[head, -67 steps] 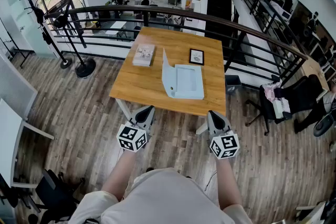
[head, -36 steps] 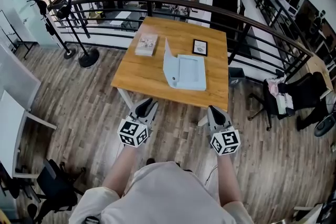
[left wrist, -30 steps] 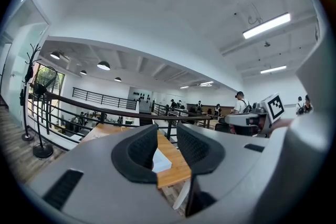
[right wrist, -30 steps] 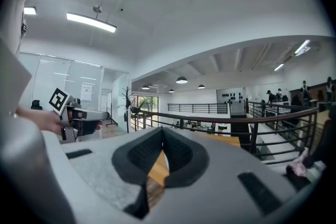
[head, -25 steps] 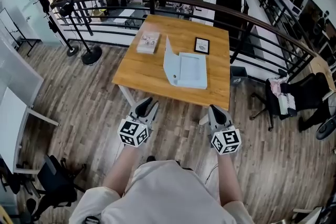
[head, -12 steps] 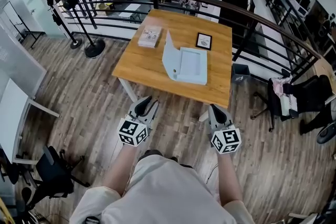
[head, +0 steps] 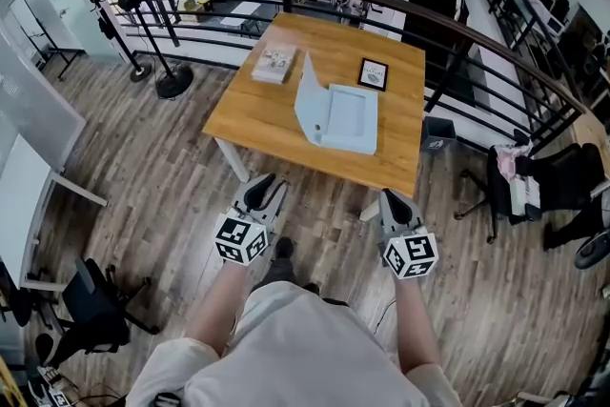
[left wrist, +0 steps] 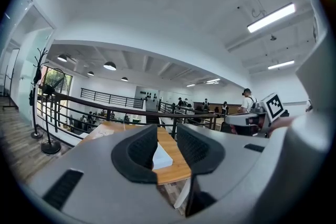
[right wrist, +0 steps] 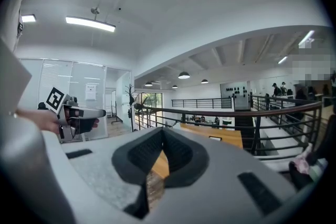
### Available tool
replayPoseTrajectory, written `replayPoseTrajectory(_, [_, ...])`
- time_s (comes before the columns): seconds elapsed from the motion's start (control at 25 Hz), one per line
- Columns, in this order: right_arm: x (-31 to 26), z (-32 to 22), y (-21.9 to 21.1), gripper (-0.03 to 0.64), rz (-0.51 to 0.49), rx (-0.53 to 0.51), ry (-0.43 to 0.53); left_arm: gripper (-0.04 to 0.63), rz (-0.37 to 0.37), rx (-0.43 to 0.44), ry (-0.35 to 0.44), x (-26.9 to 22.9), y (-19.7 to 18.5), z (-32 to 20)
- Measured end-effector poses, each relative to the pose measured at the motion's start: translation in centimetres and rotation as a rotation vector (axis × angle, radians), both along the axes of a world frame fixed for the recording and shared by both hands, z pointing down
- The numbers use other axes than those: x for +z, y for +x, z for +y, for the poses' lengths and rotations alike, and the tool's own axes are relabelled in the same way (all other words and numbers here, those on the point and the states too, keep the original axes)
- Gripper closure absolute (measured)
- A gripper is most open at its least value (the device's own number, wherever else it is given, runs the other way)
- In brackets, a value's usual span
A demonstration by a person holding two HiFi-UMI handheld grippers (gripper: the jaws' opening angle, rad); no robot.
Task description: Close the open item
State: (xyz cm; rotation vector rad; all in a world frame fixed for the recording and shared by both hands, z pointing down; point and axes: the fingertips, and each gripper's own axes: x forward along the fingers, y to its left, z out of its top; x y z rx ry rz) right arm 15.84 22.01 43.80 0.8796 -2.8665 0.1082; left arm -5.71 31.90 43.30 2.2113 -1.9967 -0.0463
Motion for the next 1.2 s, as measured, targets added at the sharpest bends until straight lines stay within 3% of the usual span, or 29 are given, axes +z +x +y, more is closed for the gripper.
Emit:
replayPoseTrajectory(0.6, [0.9,-6.9,-3.8,0.614,0.023,0.058,-0.013,0.486,0.019,0.062,-0.01,0.6,-4.2,-8.4])
replayPoseTrajectory(1.2, [1.2,-15.0,-11.6,0.614,0.051,0.132,-0.024,0.486,0.049,0.15,-0.03,1.4,-11.7,-18.3])
